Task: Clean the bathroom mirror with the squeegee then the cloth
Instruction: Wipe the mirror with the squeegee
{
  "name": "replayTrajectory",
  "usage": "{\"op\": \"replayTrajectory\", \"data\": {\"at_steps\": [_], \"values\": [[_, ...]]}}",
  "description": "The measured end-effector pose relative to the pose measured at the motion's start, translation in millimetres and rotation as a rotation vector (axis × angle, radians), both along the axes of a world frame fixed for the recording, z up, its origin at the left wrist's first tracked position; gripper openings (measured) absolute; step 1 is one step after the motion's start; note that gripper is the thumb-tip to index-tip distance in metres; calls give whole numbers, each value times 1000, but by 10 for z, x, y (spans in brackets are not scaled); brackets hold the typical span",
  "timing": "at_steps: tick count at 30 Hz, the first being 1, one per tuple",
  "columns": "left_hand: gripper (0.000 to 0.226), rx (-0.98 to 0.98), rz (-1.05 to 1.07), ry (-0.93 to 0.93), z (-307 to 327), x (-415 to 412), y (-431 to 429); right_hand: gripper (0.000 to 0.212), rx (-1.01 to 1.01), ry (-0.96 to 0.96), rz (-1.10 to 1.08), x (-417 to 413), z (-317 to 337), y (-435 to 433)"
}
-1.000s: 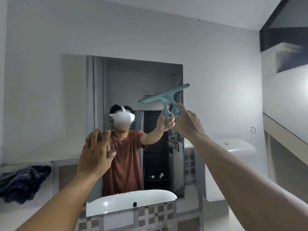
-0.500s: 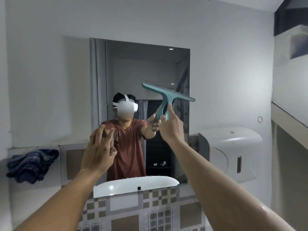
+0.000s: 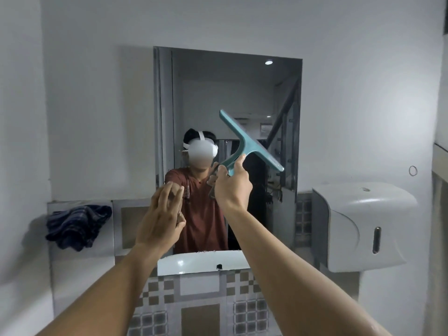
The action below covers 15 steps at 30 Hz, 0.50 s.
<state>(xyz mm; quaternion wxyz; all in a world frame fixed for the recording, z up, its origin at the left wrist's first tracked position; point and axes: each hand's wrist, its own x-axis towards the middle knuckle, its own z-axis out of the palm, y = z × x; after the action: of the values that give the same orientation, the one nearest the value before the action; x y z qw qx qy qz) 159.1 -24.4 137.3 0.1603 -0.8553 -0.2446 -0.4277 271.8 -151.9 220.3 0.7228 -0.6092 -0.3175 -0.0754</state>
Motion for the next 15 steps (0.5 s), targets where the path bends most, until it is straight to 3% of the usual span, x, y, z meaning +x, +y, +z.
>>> {"op": "replayTrajectory", "data": {"at_steps": [5,15], "values": [[105,18,7,2,-19,-18,-16,54,-14,-46,30,-184,-167,195],[102,24,19,4,-20,-24,24,56,-34,-110,54,-464,-238,211]]}}
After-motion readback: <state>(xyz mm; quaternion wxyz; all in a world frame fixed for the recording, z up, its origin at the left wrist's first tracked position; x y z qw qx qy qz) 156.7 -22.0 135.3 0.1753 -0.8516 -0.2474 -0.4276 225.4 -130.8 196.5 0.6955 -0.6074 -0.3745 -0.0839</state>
